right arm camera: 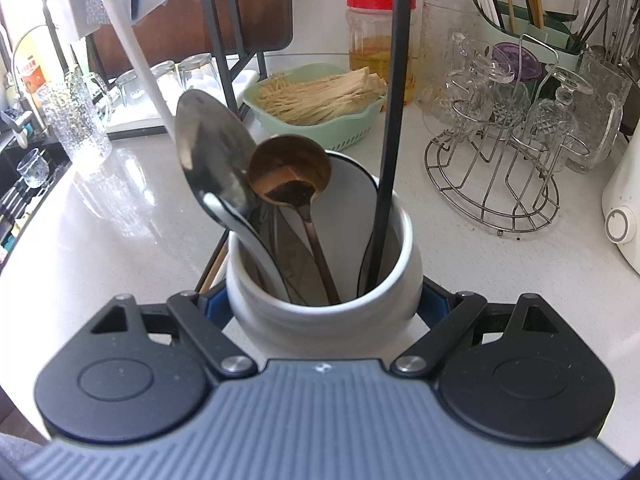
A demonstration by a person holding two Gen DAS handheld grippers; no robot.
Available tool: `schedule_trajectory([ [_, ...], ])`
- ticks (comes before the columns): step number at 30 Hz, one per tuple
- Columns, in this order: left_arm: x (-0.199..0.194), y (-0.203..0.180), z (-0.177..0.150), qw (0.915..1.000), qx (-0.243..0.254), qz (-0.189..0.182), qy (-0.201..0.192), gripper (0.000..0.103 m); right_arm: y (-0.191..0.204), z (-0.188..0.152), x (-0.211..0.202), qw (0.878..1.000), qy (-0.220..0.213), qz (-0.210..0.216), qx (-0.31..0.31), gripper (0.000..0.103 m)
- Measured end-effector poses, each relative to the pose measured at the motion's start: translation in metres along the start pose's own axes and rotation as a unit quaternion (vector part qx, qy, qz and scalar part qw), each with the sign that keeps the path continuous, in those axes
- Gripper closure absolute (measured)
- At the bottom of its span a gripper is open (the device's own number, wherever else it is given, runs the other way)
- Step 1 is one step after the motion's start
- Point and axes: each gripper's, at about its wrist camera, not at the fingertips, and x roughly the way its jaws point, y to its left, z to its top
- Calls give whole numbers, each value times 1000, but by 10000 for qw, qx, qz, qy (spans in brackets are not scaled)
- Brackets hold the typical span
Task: Organize utensils
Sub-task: 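Lift the white chopstick with the left gripper and carry it to the mug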
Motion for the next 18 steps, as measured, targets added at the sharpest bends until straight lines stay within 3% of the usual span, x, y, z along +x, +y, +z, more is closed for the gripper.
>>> schedule_trajectory([
  [18,-70,-38,62,9977,485,-270,-382,97,1,0,0,10000,-1,-30,46,12],
])
